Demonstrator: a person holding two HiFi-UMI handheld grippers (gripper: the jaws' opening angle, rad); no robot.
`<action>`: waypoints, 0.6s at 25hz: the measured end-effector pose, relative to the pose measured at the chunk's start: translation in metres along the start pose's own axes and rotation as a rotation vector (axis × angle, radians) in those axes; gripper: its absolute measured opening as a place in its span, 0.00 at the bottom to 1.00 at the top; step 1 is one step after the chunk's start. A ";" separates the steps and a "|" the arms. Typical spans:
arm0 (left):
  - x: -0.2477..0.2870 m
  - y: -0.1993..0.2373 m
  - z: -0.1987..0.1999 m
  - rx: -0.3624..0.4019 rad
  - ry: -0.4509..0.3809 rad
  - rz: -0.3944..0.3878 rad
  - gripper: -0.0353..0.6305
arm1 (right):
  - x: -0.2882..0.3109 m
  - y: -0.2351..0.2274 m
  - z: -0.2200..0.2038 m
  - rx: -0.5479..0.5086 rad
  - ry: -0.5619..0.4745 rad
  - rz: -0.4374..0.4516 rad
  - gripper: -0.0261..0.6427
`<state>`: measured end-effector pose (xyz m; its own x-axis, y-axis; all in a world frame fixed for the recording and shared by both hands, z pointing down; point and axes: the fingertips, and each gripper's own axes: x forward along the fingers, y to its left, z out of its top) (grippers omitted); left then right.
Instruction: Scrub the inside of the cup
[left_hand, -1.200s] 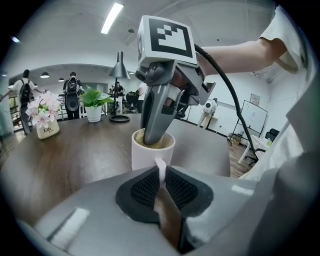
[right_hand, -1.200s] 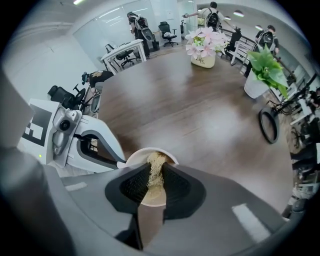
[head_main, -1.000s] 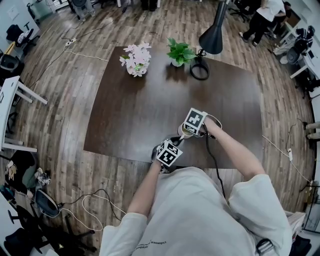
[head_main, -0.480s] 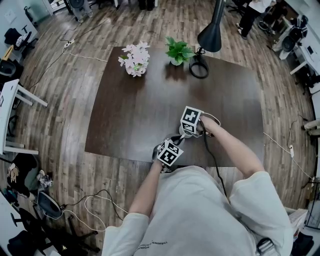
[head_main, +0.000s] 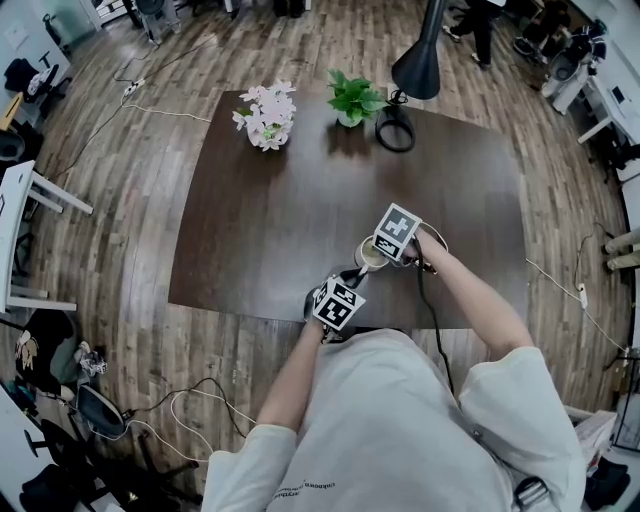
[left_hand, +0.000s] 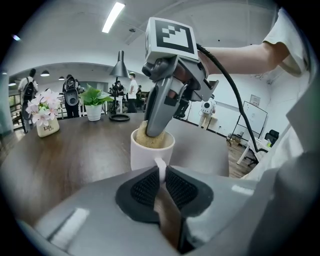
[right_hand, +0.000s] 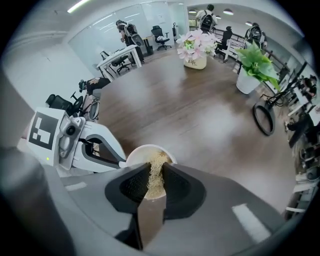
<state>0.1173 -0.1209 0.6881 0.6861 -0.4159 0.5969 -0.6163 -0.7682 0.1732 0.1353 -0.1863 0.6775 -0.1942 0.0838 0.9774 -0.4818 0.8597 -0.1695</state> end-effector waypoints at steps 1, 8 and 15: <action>0.000 0.000 -0.001 -0.003 -0.002 0.001 0.12 | -0.003 -0.001 0.000 -0.004 -0.005 -0.007 0.18; -0.002 0.003 -0.001 0.001 -0.013 0.006 0.12 | -0.024 -0.001 -0.005 0.002 -0.041 0.007 0.18; -0.003 -0.001 -0.001 0.006 -0.007 0.006 0.12 | -0.062 -0.003 -0.003 -0.020 -0.092 -0.011 0.18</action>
<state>0.1154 -0.1180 0.6873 0.6852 -0.4241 0.5922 -0.6182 -0.7685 0.1650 0.1517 -0.1927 0.6179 -0.2670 0.0280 0.9633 -0.4677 0.8702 -0.1549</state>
